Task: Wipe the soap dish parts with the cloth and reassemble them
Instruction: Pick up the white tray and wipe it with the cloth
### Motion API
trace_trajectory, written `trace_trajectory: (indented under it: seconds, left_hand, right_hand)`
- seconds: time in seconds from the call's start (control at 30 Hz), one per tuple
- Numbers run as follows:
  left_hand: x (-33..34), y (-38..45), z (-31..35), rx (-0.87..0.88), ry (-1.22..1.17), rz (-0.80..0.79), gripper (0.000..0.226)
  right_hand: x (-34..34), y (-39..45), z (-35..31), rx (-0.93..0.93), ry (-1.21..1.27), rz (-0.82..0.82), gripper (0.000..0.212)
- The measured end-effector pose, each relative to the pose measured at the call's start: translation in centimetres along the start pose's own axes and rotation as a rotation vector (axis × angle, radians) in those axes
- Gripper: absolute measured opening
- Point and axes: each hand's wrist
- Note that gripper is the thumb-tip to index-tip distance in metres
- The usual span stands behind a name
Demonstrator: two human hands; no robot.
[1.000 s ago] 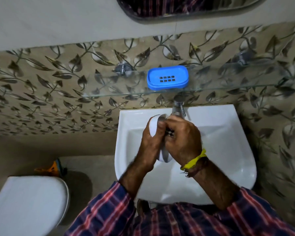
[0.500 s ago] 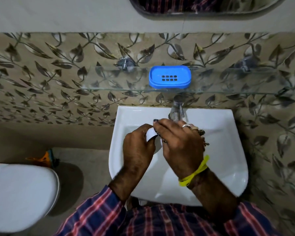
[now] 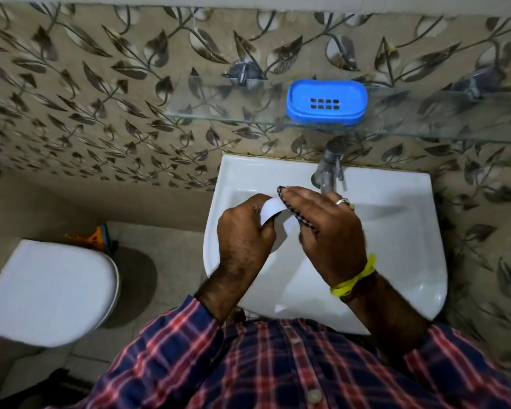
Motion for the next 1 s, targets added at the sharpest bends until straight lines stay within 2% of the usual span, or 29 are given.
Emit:
trace_trajectory:
  seconds: [0.17, 0.33, 0.47, 0.57, 0.63, 0.7, 0.8, 0.87, 1.0]
  left_hand:
    - [-0.7, 0.4, -0.4, -0.017, -0.056, 0.034, 0.019]
    - [-0.8, 0.2, -0.1, 0.047, -0.107, 0.046, 0.011]
    - [-0.8, -0.1, -0.2, 0.073, -0.172, 0.109, 0.012]
    - [-1.0, -0.6, 0.4, 0.059, -0.283, 0.189, 0.014]
    - [-0.6, -0.8, 0.5, -0.027, -0.397, 0.145, 0.012]
    - [-0.7, -1.0, 0.7, -0.103, -0.409, 0.040, 0.009]
    - [-1.2, -0.5, 1.7, -0.049, -0.025, -0.095, 0.017]
    - [-1.2, 0.1, 2.8, -0.060, 0.127, -0.101, 0.023]
    - [-1.2, 0.9, 2.7, -0.047, 0.058, -0.048, 0.019]
  right_hand:
    - [0.2, 0.4, -2.3, -0.068, 0.011, 0.042, 0.039]
    - [0.6, 0.3, -0.4, 0.131, 0.120, 0.133, 0.040]
    - [0.7, 0.1, -2.5, 0.054, 0.117, 0.168, 0.045]
    - [1.1, -0.3, -2.2, 0.318, 0.247, 0.229, 0.037]
    - [1.2, -0.5, -2.1, 0.426, 0.278, 0.243, 0.033]
    - [0.9, -0.5, -2.0, 0.347, 0.160, 0.198, 0.036]
    - [0.2, 0.2, -1.4, 0.149, -0.026, 0.149, 0.040]
    - [0.1, 0.7, -1.6, 0.059, -0.058, 0.140, 0.036]
    - [-0.1, 0.4, -2.0, -0.018, -0.056, 0.132, 0.036]
Point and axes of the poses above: each hand's wrist, its own y-axis towards the middle knuckle, its own x-axis out of the palm, z = x × y, and after that the axes turned 5 degrees about -y, right-handed
